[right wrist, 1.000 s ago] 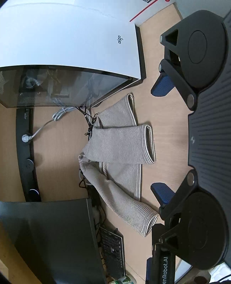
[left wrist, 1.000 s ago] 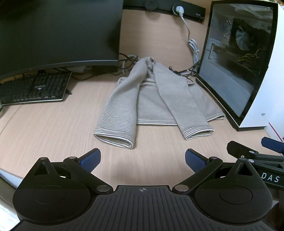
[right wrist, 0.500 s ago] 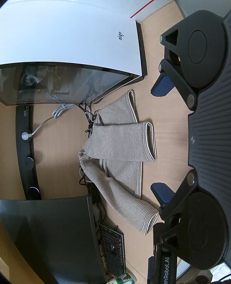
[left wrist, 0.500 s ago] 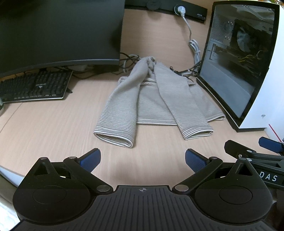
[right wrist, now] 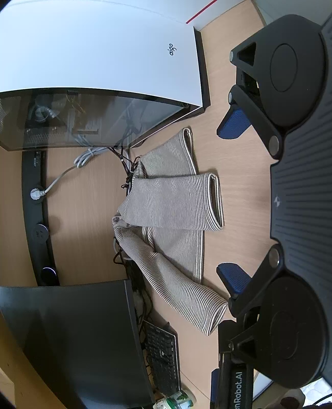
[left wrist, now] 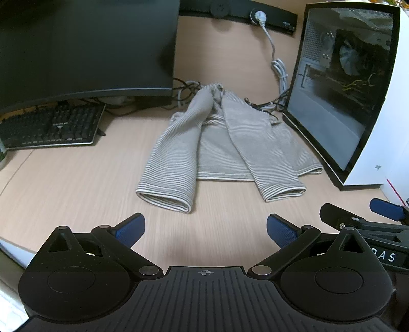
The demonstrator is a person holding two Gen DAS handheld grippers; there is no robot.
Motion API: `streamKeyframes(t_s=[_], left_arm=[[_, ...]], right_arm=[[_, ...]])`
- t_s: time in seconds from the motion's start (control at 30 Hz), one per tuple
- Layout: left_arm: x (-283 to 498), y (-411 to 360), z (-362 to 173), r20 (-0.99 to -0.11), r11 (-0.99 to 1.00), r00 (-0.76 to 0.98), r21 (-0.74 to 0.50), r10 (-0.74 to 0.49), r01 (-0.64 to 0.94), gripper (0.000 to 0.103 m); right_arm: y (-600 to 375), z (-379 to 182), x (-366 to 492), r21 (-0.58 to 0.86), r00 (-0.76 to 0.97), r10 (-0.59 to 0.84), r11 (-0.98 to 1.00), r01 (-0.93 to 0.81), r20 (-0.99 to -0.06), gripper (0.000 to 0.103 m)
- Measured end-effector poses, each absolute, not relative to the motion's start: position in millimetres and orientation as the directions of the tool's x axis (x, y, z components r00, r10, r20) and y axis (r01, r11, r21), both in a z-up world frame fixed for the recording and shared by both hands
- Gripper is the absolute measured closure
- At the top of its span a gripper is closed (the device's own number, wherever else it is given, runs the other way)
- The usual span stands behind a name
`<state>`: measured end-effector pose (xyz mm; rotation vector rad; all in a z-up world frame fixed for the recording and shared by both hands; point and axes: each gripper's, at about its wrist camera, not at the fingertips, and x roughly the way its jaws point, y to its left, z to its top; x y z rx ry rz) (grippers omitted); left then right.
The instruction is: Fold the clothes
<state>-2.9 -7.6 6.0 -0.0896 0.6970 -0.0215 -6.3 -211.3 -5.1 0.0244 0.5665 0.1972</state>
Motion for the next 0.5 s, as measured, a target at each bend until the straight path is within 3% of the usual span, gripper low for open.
streamKeyframes(t_s=[0.5], left_arm=[[-5.0, -8.8, 7.3, -0.632, 0.996, 0.774, -0.091, -0.049, -0.011, 0.0]], right_arm=[[-206.8, -5.4, -9.7, 0.07, 0.828, 0.185, 0.982, -0.174, -0.529, 0.0]])
